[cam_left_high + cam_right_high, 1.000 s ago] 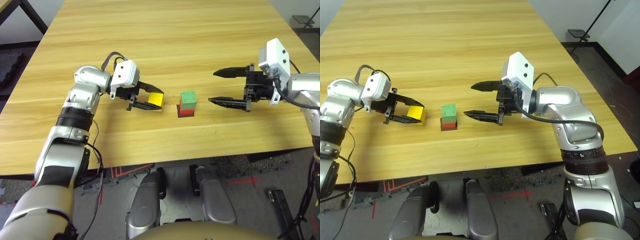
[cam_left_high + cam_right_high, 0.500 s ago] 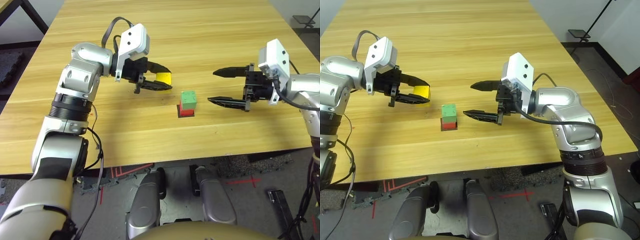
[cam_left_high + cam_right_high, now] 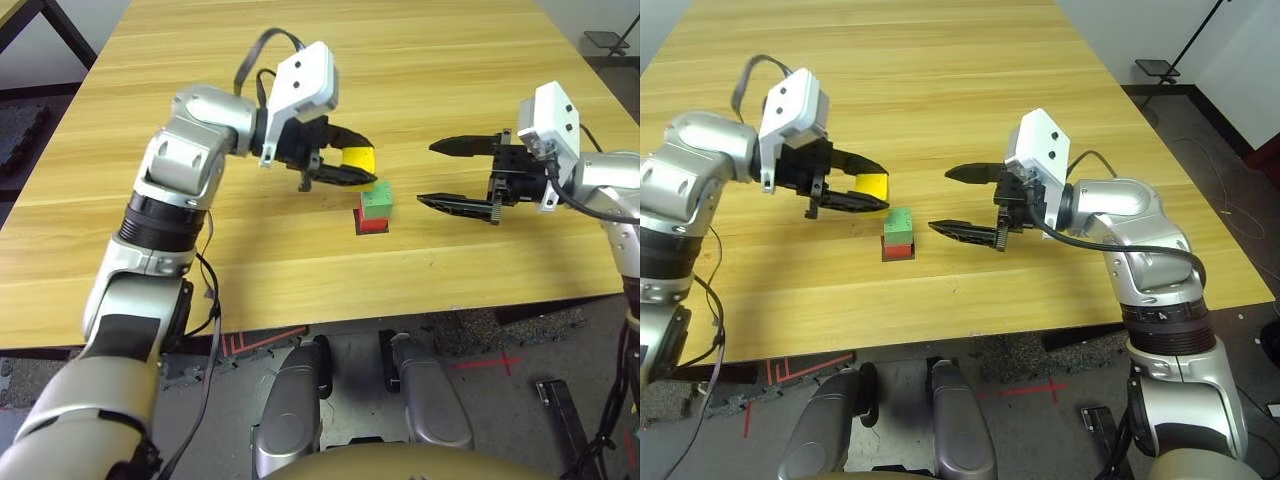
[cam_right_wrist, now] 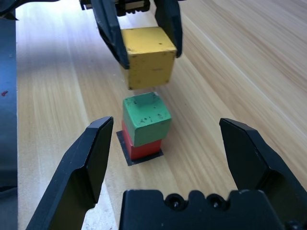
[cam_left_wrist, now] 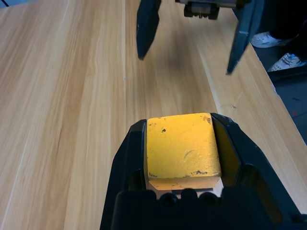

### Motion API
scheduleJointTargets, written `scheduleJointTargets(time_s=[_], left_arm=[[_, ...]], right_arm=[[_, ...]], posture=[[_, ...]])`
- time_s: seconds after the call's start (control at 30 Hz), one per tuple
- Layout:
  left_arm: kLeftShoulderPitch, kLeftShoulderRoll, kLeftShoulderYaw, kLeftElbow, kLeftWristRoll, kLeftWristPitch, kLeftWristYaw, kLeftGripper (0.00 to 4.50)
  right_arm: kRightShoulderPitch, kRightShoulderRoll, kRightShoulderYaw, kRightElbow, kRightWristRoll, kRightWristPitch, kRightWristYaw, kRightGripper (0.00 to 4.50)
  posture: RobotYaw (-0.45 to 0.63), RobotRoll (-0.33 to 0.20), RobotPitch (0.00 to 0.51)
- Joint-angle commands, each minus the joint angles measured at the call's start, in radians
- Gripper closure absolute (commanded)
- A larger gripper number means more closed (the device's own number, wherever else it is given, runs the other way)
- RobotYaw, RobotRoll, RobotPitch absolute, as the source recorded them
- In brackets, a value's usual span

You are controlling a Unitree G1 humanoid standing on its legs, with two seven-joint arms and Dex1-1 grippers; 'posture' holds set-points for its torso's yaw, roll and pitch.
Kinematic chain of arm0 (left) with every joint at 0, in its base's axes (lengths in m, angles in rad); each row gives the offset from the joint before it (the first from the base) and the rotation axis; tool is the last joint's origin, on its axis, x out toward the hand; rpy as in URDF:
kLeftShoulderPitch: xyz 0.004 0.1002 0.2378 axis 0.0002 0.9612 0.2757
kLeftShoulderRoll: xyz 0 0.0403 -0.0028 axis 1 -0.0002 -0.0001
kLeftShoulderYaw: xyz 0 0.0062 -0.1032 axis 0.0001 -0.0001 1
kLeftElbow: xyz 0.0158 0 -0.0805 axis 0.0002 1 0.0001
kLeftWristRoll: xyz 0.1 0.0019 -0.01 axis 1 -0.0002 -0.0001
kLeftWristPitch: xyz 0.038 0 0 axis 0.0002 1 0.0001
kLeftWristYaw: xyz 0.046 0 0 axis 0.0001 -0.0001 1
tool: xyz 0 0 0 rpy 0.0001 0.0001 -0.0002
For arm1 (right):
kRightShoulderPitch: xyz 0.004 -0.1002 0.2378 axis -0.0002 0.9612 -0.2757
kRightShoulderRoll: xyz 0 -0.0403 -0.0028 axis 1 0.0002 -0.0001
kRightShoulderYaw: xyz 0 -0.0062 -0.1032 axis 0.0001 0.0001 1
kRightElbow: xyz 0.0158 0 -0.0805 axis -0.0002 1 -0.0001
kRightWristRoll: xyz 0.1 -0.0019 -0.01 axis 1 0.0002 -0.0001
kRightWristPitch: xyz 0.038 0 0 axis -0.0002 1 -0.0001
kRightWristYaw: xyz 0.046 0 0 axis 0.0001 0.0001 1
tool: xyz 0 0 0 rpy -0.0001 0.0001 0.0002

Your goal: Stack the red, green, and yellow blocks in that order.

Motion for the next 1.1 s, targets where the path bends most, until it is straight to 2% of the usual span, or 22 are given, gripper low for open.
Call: scheduleJointTargets(time_s=[0.03,0.33,0.53,1.1], left_arm=[[-0.002,-0.016,-0.019,0.034,0.006,-0.025,0.016,2.42],[0.002,-0.043,-0.034,0.061,0.018,-0.06,0.032,2.42],[0.025,-0.057,-0.046,0.015,0.003,-0.033,0.045,2.42],[0.036,-0.075,-0.055,0.017,0.005,-0.032,0.07,2.42]], right_arm=[[0.015,-0.019,-0.017,-0.024,0.021,0.012,0.01,0.0],[0.005,-0.026,-0.018,-0.017,0.019,0.016,0.014,0.0],[0.005,-0.022,-0.018,-0.008,0.013,0.01,0.012,0.0],[0.0,-0.016,-0.015,-0.002,0.014,0.009,0.011,0.0]], posture=[[0.13,0.046,0.206],[0.12,0.037,0.21],[0.13,0.041,0.213],[0.13,0.034,0.22]])
